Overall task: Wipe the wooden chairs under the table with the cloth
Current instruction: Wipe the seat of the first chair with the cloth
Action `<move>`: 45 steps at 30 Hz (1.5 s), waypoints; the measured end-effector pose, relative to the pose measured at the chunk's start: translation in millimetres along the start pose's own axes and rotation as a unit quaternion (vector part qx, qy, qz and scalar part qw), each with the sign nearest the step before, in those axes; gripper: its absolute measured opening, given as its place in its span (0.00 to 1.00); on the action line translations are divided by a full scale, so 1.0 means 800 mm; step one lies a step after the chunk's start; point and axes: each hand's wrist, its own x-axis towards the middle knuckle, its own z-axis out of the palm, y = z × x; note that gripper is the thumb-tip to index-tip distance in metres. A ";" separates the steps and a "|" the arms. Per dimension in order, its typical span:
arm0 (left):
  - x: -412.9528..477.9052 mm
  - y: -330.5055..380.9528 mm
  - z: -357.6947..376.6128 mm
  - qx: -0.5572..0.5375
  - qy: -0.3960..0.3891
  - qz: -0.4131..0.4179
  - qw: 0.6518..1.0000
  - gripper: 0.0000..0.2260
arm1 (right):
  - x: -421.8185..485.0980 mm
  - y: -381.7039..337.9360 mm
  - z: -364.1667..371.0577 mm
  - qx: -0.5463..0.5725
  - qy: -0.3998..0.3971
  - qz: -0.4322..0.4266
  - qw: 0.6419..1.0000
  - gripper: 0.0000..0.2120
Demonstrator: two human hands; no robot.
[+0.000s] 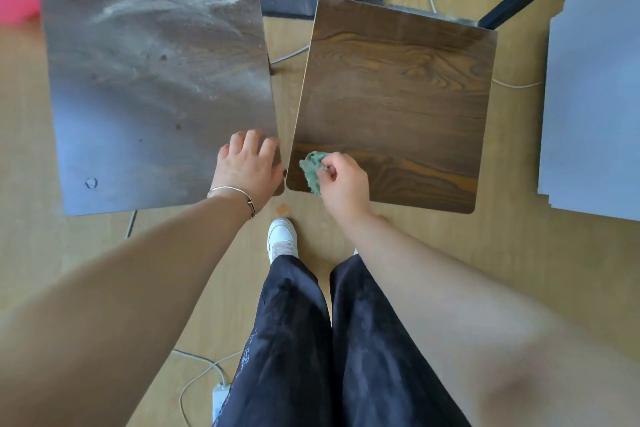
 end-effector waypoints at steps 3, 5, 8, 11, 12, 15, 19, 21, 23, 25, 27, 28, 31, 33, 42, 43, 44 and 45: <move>0.026 0.023 -0.006 0.000 -0.001 0.010 1.000 0.19 | 0.055 0.011 -0.052 -0.005 0.047 0.023 0.999 0.04; 0.046 0.039 -0.010 -0.006 0.006 0.017 1.000 0.20 | 0.100 0.023 -0.084 -0.016 0.074 0.040 0.996 0.04; 0.074 0.057 -0.016 -0.005 0.017 0.031 0.999 0.20 | 0.166 0.037 -0.120 -0.057 0.089 0.063 0.992 0.05; 0.095 0.064 -0.019 0.004 0.018 0.036 0.999 0.20 | 0.209 0.047 -0.137 -0.098 0.076 0.093 0.988 0.08; 0.101 0.065 -0.020 0.004 0.018 0.034 0.999 0.20 | 0.216 0.050 -0.138 -0.100 0.068 0.107 0.987 0.08; 0.112 0.064 -0.020 0.009 0.018 0.036 0.999 0.20 | 0.221 0.054 -0.129 -0.108 0.063 0.111 0.986 0.08; 0.118 0.056 -0.020 0.004 0.011 0.029 0.999 0.20 | 0.213 0.051 -0.120 -0.116 0.063 0.079 0.988 0.07; 0.115 0.051 -0.019 0.000 0.012 0.024 1.000 0.20 | 0.204 0.049 -0.115 -0.121 0.031 0.053 0.991 0.06; 0.109 0.048 -0.018 -0.002 0.010 0.023 1.000 0.21 | 0.188 0.048 -0.108 -0.129 0.004 0.027 0.991 0.04; 0.101 0.047 -0.017 -0.004 0.005 0.024 1.000 0.21 | 0.169 0.050 -0.099 -0.130 -0.015 0.010 0.991 0.03; 0.092 0.047 -0.015 -0.001 0.000 0.026 1.000 0.21 | 0.144 0.053 -0.088 -0.126 -0.033 -0.004 0.991 0.03; 0.087 0.047 -0.013 0.001 -0.002 0.028 1.000 0.21 | 0.129 0.055 -0.082 -0.124 -0.040 -0.014 0.991 0.03; 0.077 0.046 -0.009 0.002 0.000 0.035 0.999 0.20 | 0.081 0.059 -0.063 -0.117 -0.060 -0.042 0.990 0.02; 0.072 0.044 -0.007 0.004 0.002 0.037 0.999 0.20 | 0.049 0.062 -0.050 -0.121 -0.078 -0.046 0.988 0.03; 0.050 0.046 -0.001 0.016 -0.002 0.048 0.999 0.19 | -0.015 0.075 -0.027 -0.121 -0.160 -0.069 0.977 0.04; 0.047 0.048 0.000 0.018 -0.001 0.051 0.999 0.19 | -0.016 0.077 -0.029 -0.113 -0.170 -0.071 0.976 0.05; 0.045 0.050 0.001 0.020 0.000 0.054 0.998 0.19 | -0.017 0.077 -0.031 -0.102 -0.180 -0.068 0.976 0.05; 0.043 0.053 0.002 0.021 0.001 0.055 0.998 0.19 | -0.017 0.077 -0.035 -0.088 -0.186 -0.065 0.977 0.05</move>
